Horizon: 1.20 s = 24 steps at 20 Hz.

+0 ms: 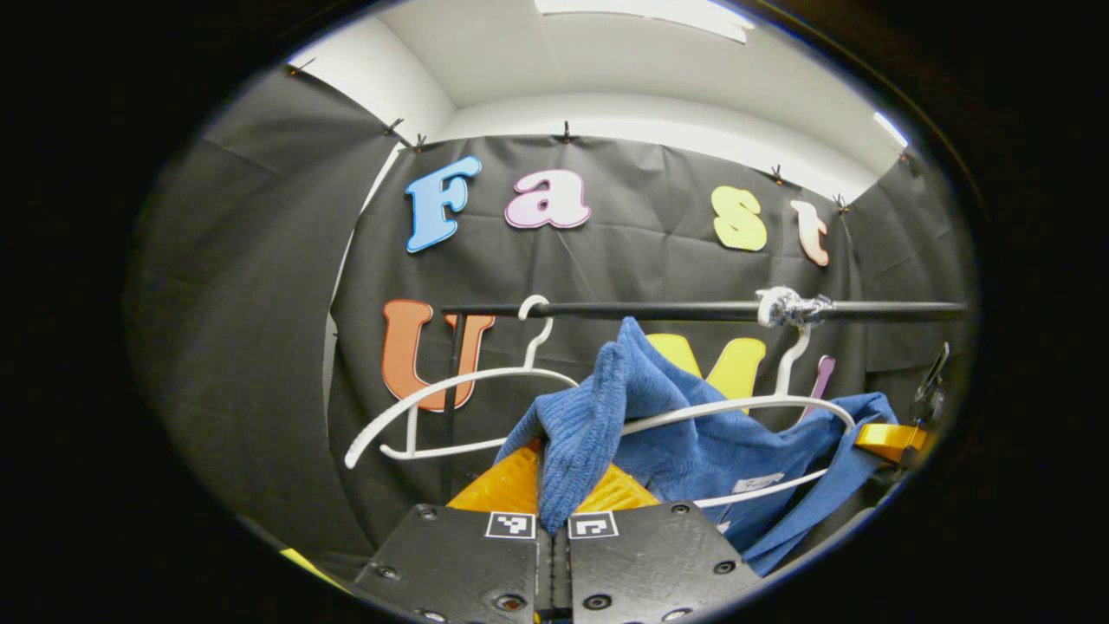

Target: Grasp the clothes on the hanger with both hands and then place them into the laundry hamper below.

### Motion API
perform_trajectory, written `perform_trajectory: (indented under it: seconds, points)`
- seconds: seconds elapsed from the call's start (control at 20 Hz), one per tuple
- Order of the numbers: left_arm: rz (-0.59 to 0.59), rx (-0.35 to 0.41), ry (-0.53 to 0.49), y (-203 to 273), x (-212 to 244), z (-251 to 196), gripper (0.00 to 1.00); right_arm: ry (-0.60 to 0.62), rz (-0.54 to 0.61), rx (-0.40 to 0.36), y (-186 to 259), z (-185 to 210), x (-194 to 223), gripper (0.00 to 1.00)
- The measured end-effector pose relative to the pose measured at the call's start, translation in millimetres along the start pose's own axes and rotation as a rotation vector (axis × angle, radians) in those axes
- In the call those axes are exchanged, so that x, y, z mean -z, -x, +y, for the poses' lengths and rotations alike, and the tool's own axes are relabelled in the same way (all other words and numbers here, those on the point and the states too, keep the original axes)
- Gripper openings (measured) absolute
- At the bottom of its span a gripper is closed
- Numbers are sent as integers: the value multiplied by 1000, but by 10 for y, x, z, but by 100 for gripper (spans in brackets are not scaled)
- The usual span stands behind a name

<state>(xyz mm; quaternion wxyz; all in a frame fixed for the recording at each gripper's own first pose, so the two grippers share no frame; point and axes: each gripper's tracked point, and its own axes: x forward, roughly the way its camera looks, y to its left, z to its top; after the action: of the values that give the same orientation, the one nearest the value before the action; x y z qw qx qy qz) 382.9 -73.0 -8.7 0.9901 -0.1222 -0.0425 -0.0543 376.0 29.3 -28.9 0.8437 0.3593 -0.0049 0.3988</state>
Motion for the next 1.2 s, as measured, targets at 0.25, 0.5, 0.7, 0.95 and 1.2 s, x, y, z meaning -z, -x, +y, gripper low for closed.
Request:
perform_trajectory:
  seconds: [0.25,0.5,0.7,0.95,1.2]
  points:
    - [-16,34,141,-129,-171,247,3,-100,3,-105,10,131,-145,7]
    - [50,65,322,-265,-12,436,0,-295,-100,-106,127,-139,-483,6]
    - [126,84,375,-349,252,552,0,-369,-93,-69,111,-317,-407,7]
    - [211,107,455,-346,586,607,3,-512,-113,-75,195,-533,-401,6]
    - [187,153,538,-263,613,543,3,-648,-157,-62,324,-758,-416,6]
